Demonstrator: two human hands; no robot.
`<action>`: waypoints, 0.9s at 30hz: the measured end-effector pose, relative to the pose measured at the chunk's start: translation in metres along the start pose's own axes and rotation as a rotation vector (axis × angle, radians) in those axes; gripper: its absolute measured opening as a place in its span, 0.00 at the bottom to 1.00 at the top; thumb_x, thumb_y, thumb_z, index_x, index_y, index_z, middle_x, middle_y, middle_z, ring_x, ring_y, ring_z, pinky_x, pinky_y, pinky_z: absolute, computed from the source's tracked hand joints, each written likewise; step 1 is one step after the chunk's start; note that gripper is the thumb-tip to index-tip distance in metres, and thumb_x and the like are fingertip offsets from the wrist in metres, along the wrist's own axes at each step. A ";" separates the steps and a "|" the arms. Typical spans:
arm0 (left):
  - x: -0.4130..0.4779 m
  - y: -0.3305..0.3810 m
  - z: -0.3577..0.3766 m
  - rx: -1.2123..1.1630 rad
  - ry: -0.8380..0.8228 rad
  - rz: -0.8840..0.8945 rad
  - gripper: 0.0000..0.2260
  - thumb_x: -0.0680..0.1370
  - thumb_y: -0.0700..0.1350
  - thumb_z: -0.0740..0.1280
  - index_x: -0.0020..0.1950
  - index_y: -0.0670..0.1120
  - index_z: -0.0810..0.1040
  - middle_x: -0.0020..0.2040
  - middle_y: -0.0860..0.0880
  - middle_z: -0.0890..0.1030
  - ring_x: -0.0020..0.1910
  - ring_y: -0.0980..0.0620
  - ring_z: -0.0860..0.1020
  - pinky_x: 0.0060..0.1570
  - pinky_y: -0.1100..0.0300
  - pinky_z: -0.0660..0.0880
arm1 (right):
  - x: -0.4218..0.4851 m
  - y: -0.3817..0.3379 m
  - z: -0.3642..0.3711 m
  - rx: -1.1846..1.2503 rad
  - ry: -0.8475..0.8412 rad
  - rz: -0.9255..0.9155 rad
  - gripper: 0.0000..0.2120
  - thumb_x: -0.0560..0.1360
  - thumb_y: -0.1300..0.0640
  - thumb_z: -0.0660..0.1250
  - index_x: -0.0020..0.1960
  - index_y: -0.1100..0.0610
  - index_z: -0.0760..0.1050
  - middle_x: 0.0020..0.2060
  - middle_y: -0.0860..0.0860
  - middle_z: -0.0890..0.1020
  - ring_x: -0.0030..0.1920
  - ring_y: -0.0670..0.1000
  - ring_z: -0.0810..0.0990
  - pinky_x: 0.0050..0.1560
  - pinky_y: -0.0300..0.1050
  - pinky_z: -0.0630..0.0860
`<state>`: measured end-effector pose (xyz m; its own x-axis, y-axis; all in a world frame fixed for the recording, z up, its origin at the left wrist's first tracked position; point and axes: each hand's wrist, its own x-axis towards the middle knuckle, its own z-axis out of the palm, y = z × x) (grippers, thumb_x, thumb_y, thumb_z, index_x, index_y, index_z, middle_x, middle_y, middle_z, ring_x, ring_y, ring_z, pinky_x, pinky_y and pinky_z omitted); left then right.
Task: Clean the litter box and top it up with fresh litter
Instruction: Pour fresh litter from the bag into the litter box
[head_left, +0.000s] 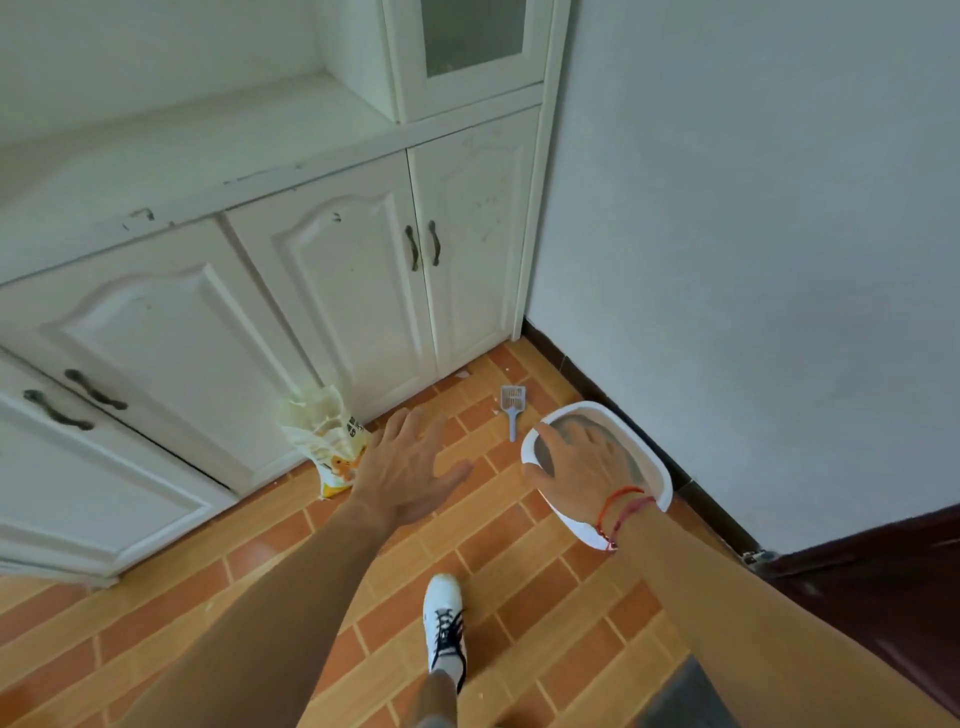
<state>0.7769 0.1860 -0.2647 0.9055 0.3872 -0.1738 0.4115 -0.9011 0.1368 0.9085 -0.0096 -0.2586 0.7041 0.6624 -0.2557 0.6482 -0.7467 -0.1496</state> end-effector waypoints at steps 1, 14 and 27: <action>0.013 -0.004 0.001 0.006 -0.003 0.000 0.41 0.72 0.73 0.42 0.78 0.51 0.60 0.79 0.47 0.62 0.77 0.44 0.60 0.73 0.46 0.62 | 0.013 0.001 0.000 0.001 0.002 -0.002 0.30 0.78 0.37 0.53 0.77 0.46 0.57 0.68 0.55 0.69 0.66 0.57 0.69 0.66 0.54 0.68; 0.195 -0.090 0.021 -0.042 -0.138 0.019 0.38 0.74 0.71 0.45 0.78 0.51 0.60 0.78 0.47 0.63 0.77 0.45 0.60 0.73 0.46 0.60 | 0.211 -0.011 0.003 -0.007 -0.153 0.086 0.29 0.77 0.38 0.54 0.76 0.46 0.58 0.70 0.54 0.68 0.67 0.58 0.68 0.66 0.56 0.66; 0.243 -0.123 0.045 -0.097 -0.217 -0.122 0.42 0.71 0.72 0.41 0.78 0.50 0.63 0.77 0.45 0.65 0.77 0.43 0.61 0.72 0.46 0.62 | 0.314 -0.031 0.017 0.059 -0.215 -0.008 0.29 0.76 0.38 0.56 0.74 0.46 0.59 0.70 0.54 0.68 0.68 0.58 0.68 0.64 0.60 0.70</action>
<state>0.9415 0.3821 -0.3674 0.8096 0.4309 -0.3986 0.5335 -0.8234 0.1935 1.1046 0.2210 -0.3510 0.6169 0.6446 -0.4516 0.6307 -0.7481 -0.2063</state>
